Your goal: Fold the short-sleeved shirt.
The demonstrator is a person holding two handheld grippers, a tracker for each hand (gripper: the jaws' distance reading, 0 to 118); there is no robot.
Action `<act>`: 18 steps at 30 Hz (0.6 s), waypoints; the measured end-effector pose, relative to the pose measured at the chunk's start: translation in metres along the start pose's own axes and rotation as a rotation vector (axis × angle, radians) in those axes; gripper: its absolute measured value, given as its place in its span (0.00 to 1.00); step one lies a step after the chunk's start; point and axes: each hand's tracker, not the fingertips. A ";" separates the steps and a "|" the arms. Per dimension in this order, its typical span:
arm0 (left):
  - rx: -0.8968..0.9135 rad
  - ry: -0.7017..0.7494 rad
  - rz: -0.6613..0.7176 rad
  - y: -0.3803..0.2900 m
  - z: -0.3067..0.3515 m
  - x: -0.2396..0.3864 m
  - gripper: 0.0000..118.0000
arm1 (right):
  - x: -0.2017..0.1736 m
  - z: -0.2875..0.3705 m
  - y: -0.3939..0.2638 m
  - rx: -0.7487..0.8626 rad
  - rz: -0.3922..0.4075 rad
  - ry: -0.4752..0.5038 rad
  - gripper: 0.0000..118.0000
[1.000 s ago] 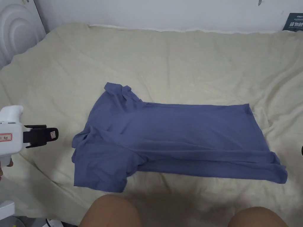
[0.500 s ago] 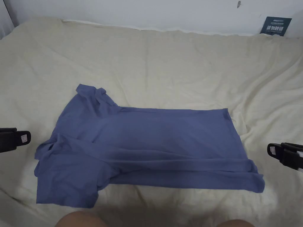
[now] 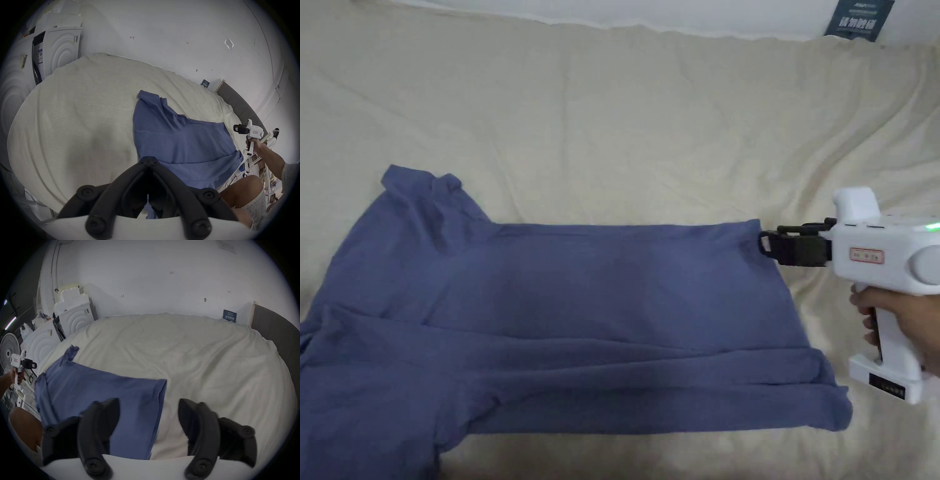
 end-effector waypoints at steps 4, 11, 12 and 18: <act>-0.009 0.009 0.008 0.005 -0.009 -0.010 0.00 | 0.012 -0.044 0.017 -0.058 0.077 -0.040 0.69; -0.013 0.008 0.010 0.013 -0.014 -0.019 0.00 | 0.020 -0.083 0.020 -0.135 0.123 -0.035 0.69; -0.014 0.009 0.009 0.013 -0.015 -0.020 0.00 | 0.018 -0.085 0.018 -0.141 0.130 -0.030 0.68; -0.010 0.009 0.002 0.023 -0.022 -0.019 0.00 | 0.012 -0.078 0.016 -0.120 0.194 -0.022 0.27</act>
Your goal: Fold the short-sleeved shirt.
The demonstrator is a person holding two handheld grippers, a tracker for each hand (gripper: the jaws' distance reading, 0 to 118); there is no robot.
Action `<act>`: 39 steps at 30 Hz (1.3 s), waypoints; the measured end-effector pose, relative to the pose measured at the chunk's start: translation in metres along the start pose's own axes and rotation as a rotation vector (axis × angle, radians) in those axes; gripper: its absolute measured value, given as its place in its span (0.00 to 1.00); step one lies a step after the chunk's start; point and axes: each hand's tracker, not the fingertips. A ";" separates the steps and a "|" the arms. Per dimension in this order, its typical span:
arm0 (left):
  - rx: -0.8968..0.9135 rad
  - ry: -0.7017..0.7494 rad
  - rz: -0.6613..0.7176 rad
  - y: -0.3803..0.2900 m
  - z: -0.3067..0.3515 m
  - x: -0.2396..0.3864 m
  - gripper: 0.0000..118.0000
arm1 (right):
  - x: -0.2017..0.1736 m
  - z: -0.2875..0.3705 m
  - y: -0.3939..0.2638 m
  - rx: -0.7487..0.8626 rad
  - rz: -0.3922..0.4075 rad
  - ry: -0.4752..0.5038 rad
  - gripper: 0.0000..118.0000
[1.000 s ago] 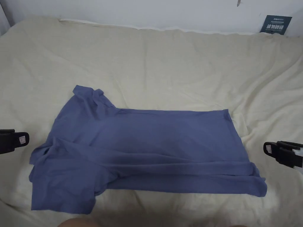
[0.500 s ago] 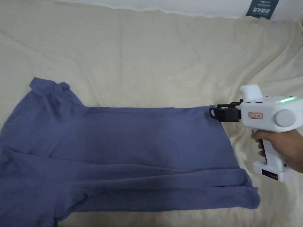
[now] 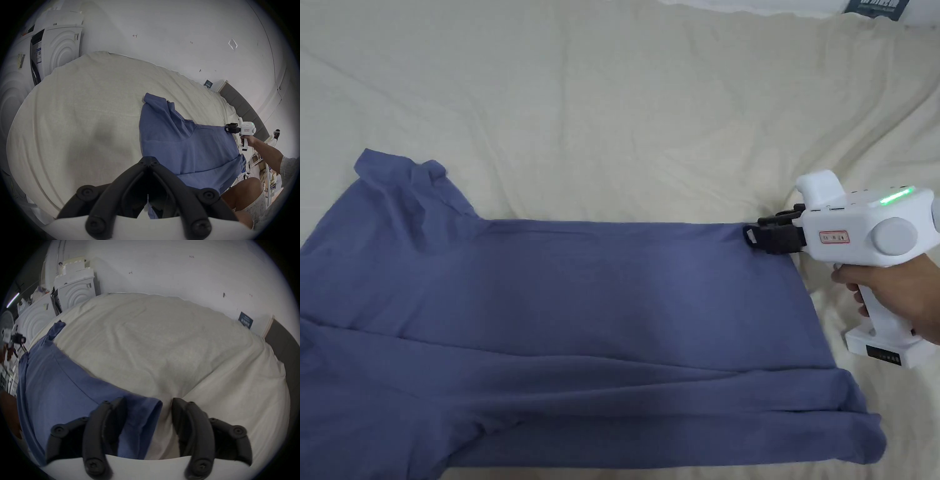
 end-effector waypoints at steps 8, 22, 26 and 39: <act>0.006 -0.014 -0.019 0.011 -0.010 0.007 0.00 | -0.016 0.015 -0.002 0.015 0.078 -0.006 0.04; 0.023 -0.014 -0.026 0.040 -0.034 0.009 0.00 | -0.036 0.061 -0.013 0.133 0.131 0.008 0.04; 0.006 -0.010 -0.045 0.049 -0.049 0.005 0.00 | -0.042 0.068 -0.011 0.182 0.068 0.045 0.04; -0.032 0.051 -0.047 0.084 -0.116 -0.015 0.00 | -0.059 0.068 -0.001 0.163 0.039 0.084 0.04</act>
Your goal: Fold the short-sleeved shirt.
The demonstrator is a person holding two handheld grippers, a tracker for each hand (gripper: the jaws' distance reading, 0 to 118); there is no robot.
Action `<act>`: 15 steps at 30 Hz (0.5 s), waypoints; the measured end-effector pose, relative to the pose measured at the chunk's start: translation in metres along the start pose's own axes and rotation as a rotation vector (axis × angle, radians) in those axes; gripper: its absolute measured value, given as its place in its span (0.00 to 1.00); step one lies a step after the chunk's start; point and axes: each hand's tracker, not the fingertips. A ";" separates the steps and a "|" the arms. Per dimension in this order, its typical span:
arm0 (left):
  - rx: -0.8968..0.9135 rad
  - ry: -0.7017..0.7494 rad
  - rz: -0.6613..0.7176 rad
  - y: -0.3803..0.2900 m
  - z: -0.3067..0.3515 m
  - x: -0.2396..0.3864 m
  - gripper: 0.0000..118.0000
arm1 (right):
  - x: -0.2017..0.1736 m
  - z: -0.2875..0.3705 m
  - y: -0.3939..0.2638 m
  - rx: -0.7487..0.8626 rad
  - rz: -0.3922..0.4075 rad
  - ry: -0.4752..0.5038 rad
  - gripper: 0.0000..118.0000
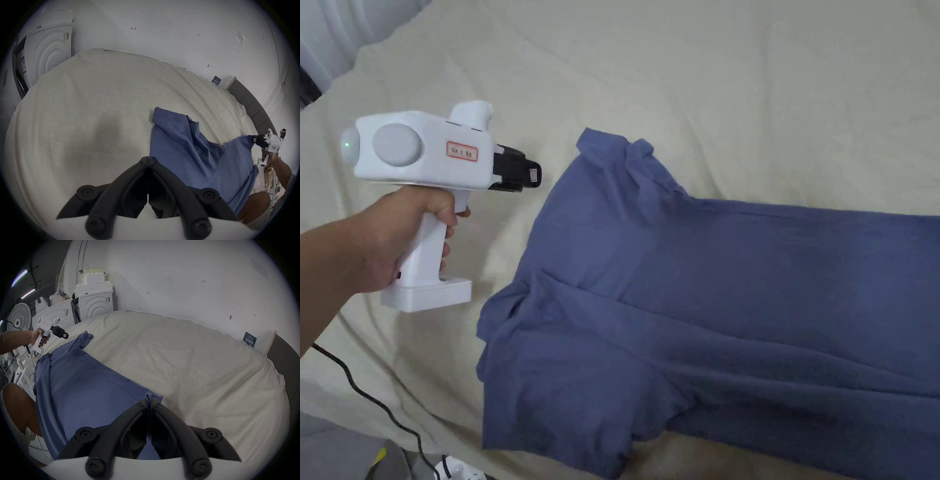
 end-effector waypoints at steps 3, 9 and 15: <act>-0.009 -0.052 0.052 0.004 -0.009 -0.005 0.24 | 0.002 -0.003 -0.001 -0.010 -0.001 -0.004 0.04; -0.040 -0.069 0.046 0.008 -0.027 0.003 0.55 | 0.005 -0.006 0.000 -0.012 -0.012 0.001 0.04; -0.079 -0.043 0.010 0.009 -0.045 0.012 0.58 | 0.009 -0.007 0.001 -0.012 -0.018 0.001 0.04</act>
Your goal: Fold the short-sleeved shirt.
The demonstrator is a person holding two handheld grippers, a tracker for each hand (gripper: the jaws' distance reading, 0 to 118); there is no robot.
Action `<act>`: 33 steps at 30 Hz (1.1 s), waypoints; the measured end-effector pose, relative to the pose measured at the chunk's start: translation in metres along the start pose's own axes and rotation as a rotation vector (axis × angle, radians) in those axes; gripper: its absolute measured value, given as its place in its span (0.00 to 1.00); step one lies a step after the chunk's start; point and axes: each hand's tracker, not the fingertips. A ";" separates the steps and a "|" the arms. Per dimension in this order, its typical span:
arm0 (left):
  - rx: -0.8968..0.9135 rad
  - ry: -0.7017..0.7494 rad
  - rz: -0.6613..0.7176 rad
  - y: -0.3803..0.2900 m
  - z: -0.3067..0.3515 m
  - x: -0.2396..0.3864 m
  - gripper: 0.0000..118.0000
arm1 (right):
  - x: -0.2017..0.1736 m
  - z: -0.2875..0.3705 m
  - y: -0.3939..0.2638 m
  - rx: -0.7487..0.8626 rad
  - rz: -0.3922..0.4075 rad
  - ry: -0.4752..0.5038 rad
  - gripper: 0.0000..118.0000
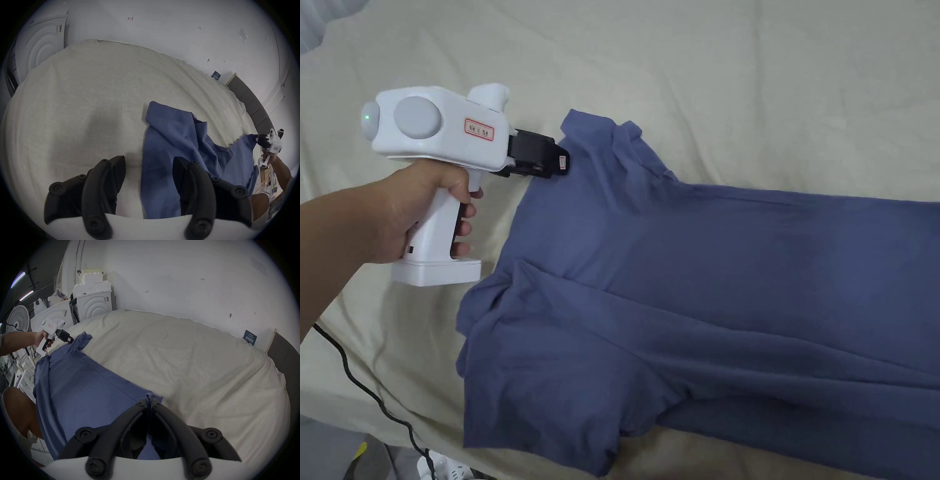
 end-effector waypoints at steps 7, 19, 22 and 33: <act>-0.033 -0.002 -0.035 0.004 0.001 0.009 0.58 | -0.002 0.001 0.003 0.006 -0.002 -0.006 0.04; -0.022 0.034 -0.127 -0.002 0.009 0.015 0.02 | -0.012 -0.001 0.008 0.008 -0.007 -0.003 0.04; -0.002 -0.030 -0.082 -0.001 0.018 0.011 0.02 | -0.015 0.001 0.010 0.007 -0.007 -0.007 0.04; 0.100 -0.141 -0.038 -0.006 0.066 0.017 0.01 | -0.017 0.029 0.022 0.052 -0.086 0.042 0.04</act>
